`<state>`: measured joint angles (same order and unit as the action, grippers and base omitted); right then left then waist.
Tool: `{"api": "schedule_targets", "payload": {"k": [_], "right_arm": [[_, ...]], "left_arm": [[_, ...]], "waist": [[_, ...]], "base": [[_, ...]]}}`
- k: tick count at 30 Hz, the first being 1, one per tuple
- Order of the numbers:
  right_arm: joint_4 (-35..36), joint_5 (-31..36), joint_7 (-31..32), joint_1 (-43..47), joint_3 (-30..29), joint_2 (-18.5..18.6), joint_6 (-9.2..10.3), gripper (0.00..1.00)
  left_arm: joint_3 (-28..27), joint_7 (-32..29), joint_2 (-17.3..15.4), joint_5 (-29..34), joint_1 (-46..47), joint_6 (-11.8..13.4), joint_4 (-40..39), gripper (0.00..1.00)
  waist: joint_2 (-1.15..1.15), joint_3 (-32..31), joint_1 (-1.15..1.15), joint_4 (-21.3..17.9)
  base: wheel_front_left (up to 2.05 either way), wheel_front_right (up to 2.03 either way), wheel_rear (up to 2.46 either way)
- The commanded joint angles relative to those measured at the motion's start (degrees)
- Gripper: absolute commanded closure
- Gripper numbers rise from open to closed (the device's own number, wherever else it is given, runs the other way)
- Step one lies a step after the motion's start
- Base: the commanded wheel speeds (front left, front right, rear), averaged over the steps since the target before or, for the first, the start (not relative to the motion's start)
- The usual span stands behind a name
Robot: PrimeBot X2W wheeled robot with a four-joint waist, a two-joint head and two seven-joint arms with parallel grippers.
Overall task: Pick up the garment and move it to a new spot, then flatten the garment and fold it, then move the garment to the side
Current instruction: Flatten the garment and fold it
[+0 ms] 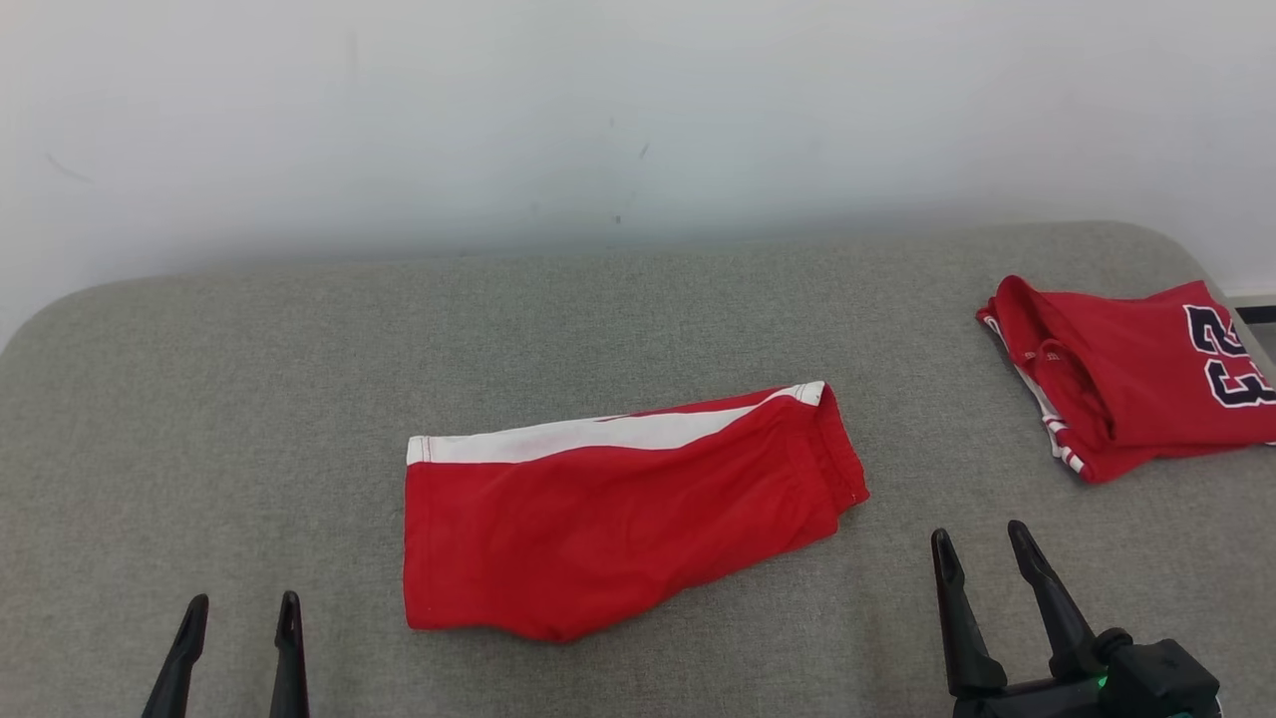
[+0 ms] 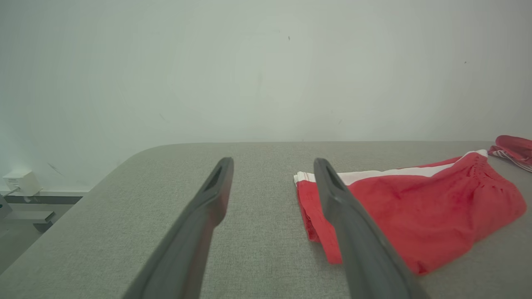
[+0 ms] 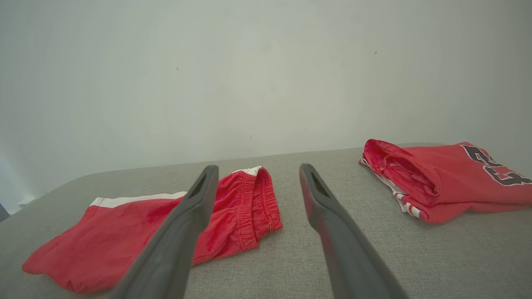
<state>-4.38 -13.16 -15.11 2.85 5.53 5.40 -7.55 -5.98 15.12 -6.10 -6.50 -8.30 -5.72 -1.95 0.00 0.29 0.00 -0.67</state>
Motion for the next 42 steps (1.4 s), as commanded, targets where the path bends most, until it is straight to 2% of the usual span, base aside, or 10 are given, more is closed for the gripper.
{"api": "schedule_targets", "payload": {"k": [1, 8, 14, 21, 27, 34, 42], "right_arm": [[-0.14, 0.33, 0.16, 0.25, -0.26, 0.00, 0.16, 0.00], [-0.83, 0.92, 2.32, -2.30, -0.77, 0.93, 0.16, 0.00], [-4.17, 1.74, 5.29, -9.41, 0.17, 3.79, 0.17, 0.00], [-14.71, 1.73, 7.74, -20.05, 2.04, 7.90, 0.16, 0.00], [-26.75, 1.52, 8.64, -27.55, 3.59, 9.57, 0.17, 0.00], [-39.91, 0.20, 7.44, -32.64, 4.84, 9.05, 0.17, 0.00], [-49.46, -1.61, 5.22, -34.33, 5.82, 8.07, 0.17, 0.00]], "left_arm": [[-0.15, -0.01, 0.26, 0.47, 0.56, -0.25, 0.14, 0.00], [0.24, -0.01, 0.73, 0.89, 2.16, -0.59, 0.85, 0.00], [1.21, 0.00, 1.30, 0.77, 4.72, -0.82, 1.47, 0.00], [3.24, 0.00, 2.41, -0.08, 8.88, -1.22, 2.72, 0.00], [4.57, 0.00, 2.91, -0.70, 11.57, -1.21, 3.81, 0.00], [4.52, 0.00, 3.10, -0.78, 12.81, -1.37, 4.55, 0.00], [4.19, 0.00, 3.20, -0.40, 13.03, -1.50, 4.91, 0.00]], "waist": [[0.00, 0.34, 0.00, 0.22], [0.00, 1.98, 0.00, 1.63], [0.00, 5.07, 0.00, 4.14], [0.00, 9.32, 0.00, 8.63], [0.00, 11.78, 0.00, 11.95], [0.00, 12.91, 0.00, 13.28], [0.00, 12.69, 0.00, 12.93]], "base": [[0.00, 0.00, 0.00], [0.00, 0.00, 0.00], [0.00, 0.00, 0.00], [0.00, 0.00, 0.00], [0.00, 0.00, 0.00], [0.00, 0.00, 0.00], [0.00, 0.00, 0.00]]}}
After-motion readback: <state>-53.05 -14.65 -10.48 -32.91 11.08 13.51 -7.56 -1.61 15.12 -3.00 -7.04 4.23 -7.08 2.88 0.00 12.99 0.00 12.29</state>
